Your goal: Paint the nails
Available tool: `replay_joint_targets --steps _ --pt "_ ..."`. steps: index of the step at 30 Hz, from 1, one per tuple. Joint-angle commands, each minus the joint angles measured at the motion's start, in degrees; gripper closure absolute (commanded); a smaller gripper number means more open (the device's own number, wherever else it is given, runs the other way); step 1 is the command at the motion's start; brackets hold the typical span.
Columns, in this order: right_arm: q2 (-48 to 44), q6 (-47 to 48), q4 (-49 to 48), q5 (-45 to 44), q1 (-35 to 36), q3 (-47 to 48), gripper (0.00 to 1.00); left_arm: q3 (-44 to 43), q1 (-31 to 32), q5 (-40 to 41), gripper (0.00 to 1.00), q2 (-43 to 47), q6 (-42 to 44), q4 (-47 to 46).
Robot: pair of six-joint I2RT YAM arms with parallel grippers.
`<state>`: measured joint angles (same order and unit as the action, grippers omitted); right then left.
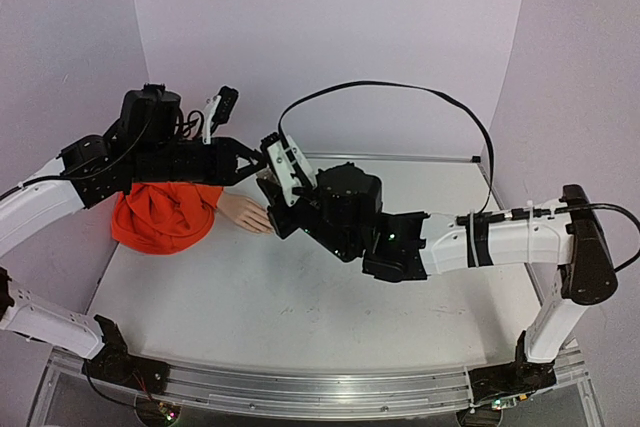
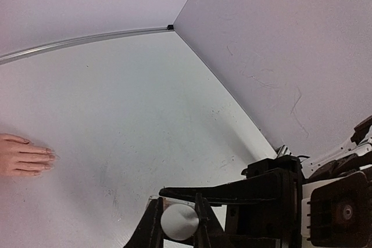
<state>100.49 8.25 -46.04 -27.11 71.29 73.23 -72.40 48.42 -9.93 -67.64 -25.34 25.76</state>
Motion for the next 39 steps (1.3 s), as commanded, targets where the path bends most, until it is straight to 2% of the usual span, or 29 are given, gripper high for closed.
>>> replay_joint_targets --steps 1,5,6,8,11,13,16,19,20,23,27,29,30,35,39 --pt "-2.1 -1.1 -4.0 7.3 -0.6 3.3 1.0 -2.2 0.6 -6.3 0.9 -0.8 2.4 -0.5" --pt "-6.4 -5.4 -4.1 27.1 -6.0 0.7 1.0 -0.6 0.6 -13.5 0.93 -1.3 7.4 0.1" --pt "-7.4 -7.1 -4.2 35.7 -8.5 0.5 1.0 -0.5 0.6 -16.8 0.93 -1.6 8.6 0.2" --pt "-8.8 -13.5 -6.8 58.8 -14.5 -0.1 1.0 -0.4 0.6 -24.9 0.94 -2.2 11.5 0.2" --pt "-7.6 -27.0 -20.1 90.1 -20.1 0.3 1.0 -0.7 0.6 -33.0 0.95 -2.9 16.1 0.2" --pt "-7.0 -32.7 -27.7 96.2 -20.7 0.4 1.0 -1.6 0.6 -35.8 0.96 -3.5 18.1 0.2" --pt "-6.8 -35.3 -28.5 99.0 -20.8 0.8 1.0 -3.2 0.6 -39.4 0.97 -4.3 20.1 0.2" --pt "-8.5 -35.0 -28.4 97.7 -21.0 -1.9 1.0 -4.5 0.5 -39.0 0.95 -4.7 20.6 0.2" --pt "-9.3 -34.7 -28.4 96.3 -21.3 -3.2 1.0 -4.8 0.5 -36.9 0.9 -4.6 20.3 0.3" --pt "-12.8 -33.3 -27.7 88.8 -23.3 -8.8 1.0 -4.6 0.2 -30.1 0.63 -2.5 19.0 0.7" --pt "-16.8 -20.1 -9.3 70.8 -23.6 -12.3 1.0 -2.1 0.0 -21.5 0.19 2.1 15.3 0.7" --pt "-17.6 -18.1 -6.0 59.1 -23.4 -13.9 1.0 -1.0 0.0 -19.0 0.04 4.0 12.8 0.3" --pt "-17.8 -18.1 -5.6 54.0 -23.3 -14.7 1.0 -0.5 0.0 -17.1 0.01 4.6 11.2 0.3" --pt "-16.0 -15.9 -1.3 25.5 -17.3 -13.3 1.0 -0.8 -0.1 -4.1 0.01 4.3 0.0 1.2" --pt "-11.5 -13.7 2.7 11.6 -12.0 -8.0 1.0 -3.3 -0.4 -1.7 0.02 1.7 -4.7 1.2"
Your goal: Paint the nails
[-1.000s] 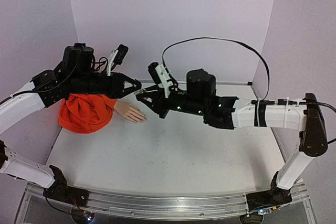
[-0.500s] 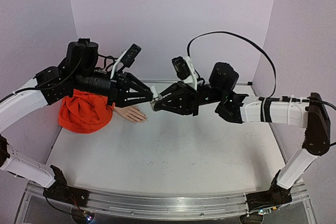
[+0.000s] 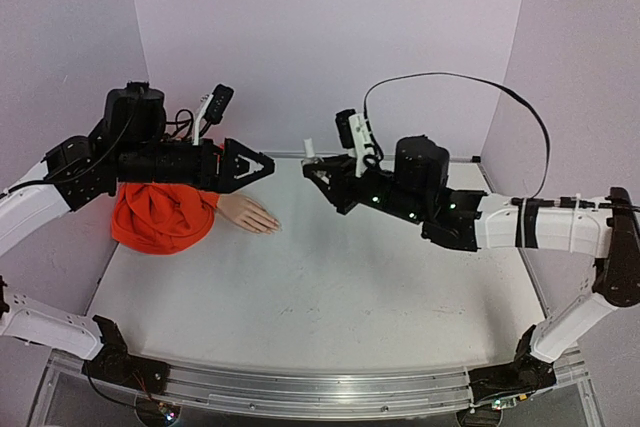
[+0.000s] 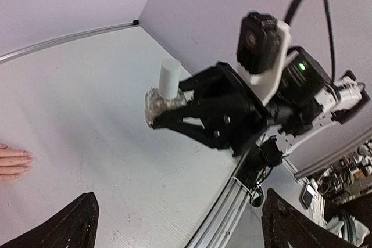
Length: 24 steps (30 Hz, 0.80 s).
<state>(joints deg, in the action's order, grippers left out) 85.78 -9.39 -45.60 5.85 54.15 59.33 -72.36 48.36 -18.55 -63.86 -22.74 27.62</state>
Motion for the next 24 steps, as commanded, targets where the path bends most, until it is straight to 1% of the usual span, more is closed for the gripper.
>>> replay_joint_targets --steps 1,3,9,14,16,19,21,24 --pt "4.4 4.5 2.8 -22.4 6.1 7.0 1.0 -4.0 -0.4 7.7 0.05 -2.8 -7.9 -0.6" --pt "6.5 5.6 3.1 -24.7 8.0 8.7 1.0 -5.3 -0.5 9.0 0.09 -4.2 -8.1 -0.6" --pt "11.9 8.6 4.4 -28.1 12.3 14.1 1.0 -6.9 -0.7 9.5 0.28 -6.6 -7.6 -0.9" --pt "13.4 8.8 4.4 -28.3 13.3 15.8 1.0 -5.8 -0.7 10.7 0.42 -7.3 -7.9 -0.6" --pt "13.8 8.8 4.3 -28.0 13.4 16.3 1.0 -5.8 -0.7 11.4 0.45 -7.5 -8.0 0.1" --pt "14.5 8.9 4.2 -28.0 13.4 17.0 1.0 -6.1 -0.7 12.0 0.54 -8.0 -7.8 1.3" --pt "14.8 8.9 4.0 -27.7 13.5 17.3 1.0 -6.1 -0.7 12.2 0.56 -8.3 -7.9 1.5" --pt "15.1 8.9 3.9 -27.7 13.5 17.8 1.0 -6.3 -0.7 12.0 0.66 -8.8 -7.7 1.6"
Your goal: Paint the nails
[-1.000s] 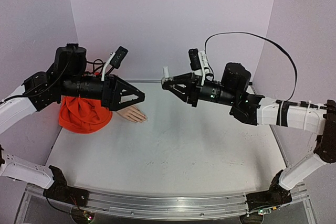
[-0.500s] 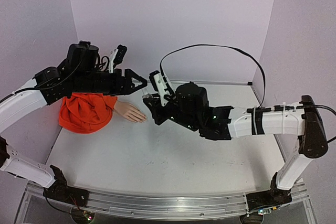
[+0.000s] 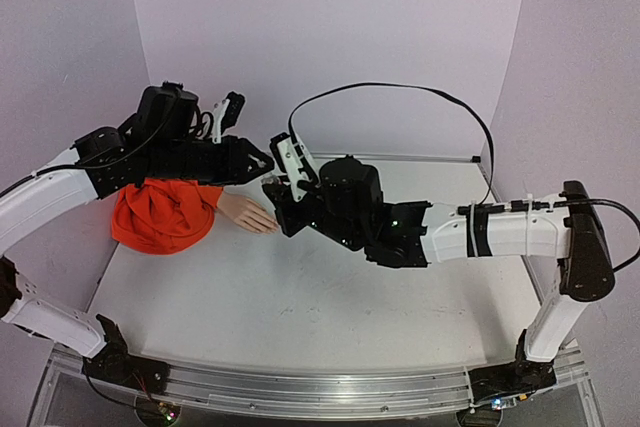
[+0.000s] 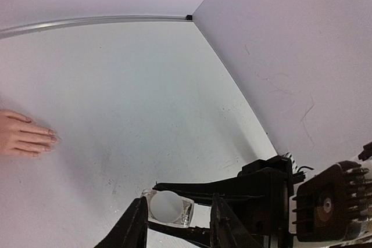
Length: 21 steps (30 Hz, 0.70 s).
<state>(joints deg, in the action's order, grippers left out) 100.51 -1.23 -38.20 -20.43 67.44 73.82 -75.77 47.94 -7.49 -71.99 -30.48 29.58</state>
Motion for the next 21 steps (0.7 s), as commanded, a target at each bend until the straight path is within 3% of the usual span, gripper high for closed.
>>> replay_joint_targets --steps 1,7,11,14,16,19,21 --pt "0.4 0.7 -3.6 -1.4 0.2 3.5 1.0 -2.9 -0.2 0.7 0.68 -0.9 0.1 -0.3" --pt "0.0 0.7 -4.5 -0.1 0.2 3.7 1.0 -3.1 -0.3 -2.5 0.84 -2.2 1.7 -0.3" --pt "-2.5 0.7 -6.4 6.5 -0.6 1.9 1.0 -2.3 -0.2 -7.7 0.94 -2.6 5.2 -1.3" --pt "-6.7 -0.8 -9.3 24.9 -4.9 -1.1 1.0 -1.1 -0.3 -13.4 1.0 -2.3 9.2 -3.3" --pt "-8.9 -5.1 -14.5 46.2 -10.3 -3.2 1.0 -0.8 -0.3 -20.0 1.0 -2.2 12.4 -4.8" --pt "-9.7 -20.5 -36.3 80.2 -15.8 -7.3 1.0 -0.1 -0.3 -34.8 1.0 -1.9 16.3 -8.5" --pt "-8.7 -33.3 -51.9 91.4 -16.0 -7.7 1.0 0.0 -0.3 -40.5 1.0 -1.8 17.6 -10.4"
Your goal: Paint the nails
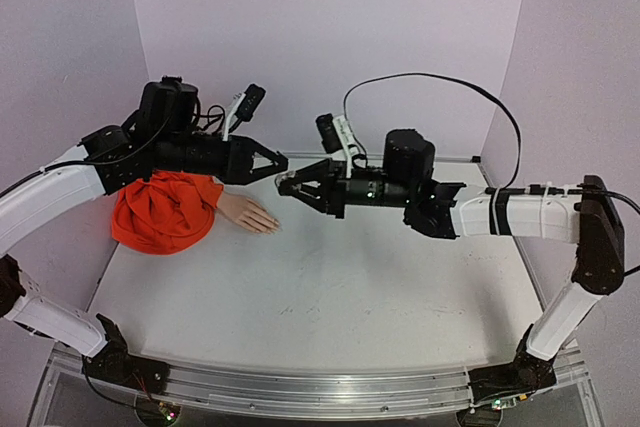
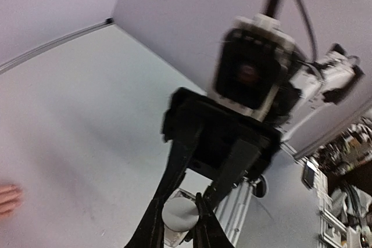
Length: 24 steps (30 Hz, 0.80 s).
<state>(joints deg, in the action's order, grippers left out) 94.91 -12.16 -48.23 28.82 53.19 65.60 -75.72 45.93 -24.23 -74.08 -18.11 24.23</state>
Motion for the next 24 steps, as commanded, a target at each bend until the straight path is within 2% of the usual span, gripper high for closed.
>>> replay_joint_targets --steps 1,4,7,9,12,14,16,19,23,24 --pt "-2.5 -27.3 -46.8 44.0 -1.9 0.7 1.0 -0.4 1.7 -25.8 1.0 0.2 5.9 -5.4" --pt "-2.1 -30.1 -48.9 44.2 -1.9 0.1 1.0 -1.3 1.7 -28.1 1.0 -0.3 7.4 -5.4" --pt "-2.4 -30.3 -48.8 41.8 -3.0 -2.0 1.0 -2.1 1.2 -24.7 0.97 -0.5 7.8 -3.9" --pt "-3.6 -29.4 -48.5 38.5 -4.4 -4.5 1.0 -2.3 -0.1 -20.2 0.8 0.4 6.6 -2.9" --pt "-6.1 -21.8 -37.8 31.8 -6.2 -8.2 1.0 -0.6 -2.3 -13.5 0.39 3.6 4.0 -1.6" --pt "-8.1 -11.3 -21.1 22.5 -6.6 -8.2 1.0 0.9 -3.5 -9.2 0.23 6.0 1.9 -0.8" --pt "-8.6 -3.1 -6.9 8.6 -6.0 -6.0 1.0 1.9 -4.5 -4.7 0.12 7.9 -1.2 0.4" --pt "-7.9 -1.7 1.3 -11.0 -5.2 -4.2 1.0 3.2 -5.2 -0.7 0.06 9.2 -6.6 1.3" --pt "-5.6 -0.3 6.1 -26.7 -1.2 -1.6 1.0 3.5 -5.2 2.8 0.07 9.1 -11.7 1.2" --pt "-5.0 0.4 6.6 -30.0 0.6 -0.8 1.0 3.3 -5.2 3.0 0.11 8.6 -12.3 0.9"
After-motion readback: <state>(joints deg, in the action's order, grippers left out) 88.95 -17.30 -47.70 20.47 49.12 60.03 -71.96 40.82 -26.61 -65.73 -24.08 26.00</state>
